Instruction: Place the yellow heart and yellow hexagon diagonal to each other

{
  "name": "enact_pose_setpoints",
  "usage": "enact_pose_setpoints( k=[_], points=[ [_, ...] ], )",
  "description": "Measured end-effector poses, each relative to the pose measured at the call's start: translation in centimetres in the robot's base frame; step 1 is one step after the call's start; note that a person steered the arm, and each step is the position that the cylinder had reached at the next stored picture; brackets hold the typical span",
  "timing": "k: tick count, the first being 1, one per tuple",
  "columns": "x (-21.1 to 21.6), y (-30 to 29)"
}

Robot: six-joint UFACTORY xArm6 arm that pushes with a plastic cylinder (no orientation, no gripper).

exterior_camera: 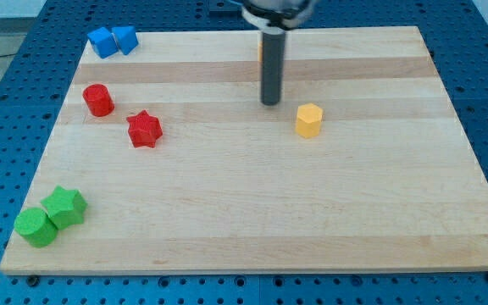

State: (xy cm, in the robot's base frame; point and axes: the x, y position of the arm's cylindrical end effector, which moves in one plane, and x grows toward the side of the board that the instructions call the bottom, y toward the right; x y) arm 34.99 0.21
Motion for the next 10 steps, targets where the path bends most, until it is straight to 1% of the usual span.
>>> enact_pose_setpoints(
  k=[1, 2, 3, 4, 5, 6, 7, 8, 9, 10],
  points=[
    [-4.8, -2.8],
    [-10.8, -3.1],
    [-13.8, -0.1],
    [-13.5, 4.2],
    [-11.5, 4.5],
    [-12.6, 4.2],
    [-13.7, 2.1],
    [-12.5, 1.8],
    [-9.8, 1.9],
    [-7.0, 3.6]
  ],
)
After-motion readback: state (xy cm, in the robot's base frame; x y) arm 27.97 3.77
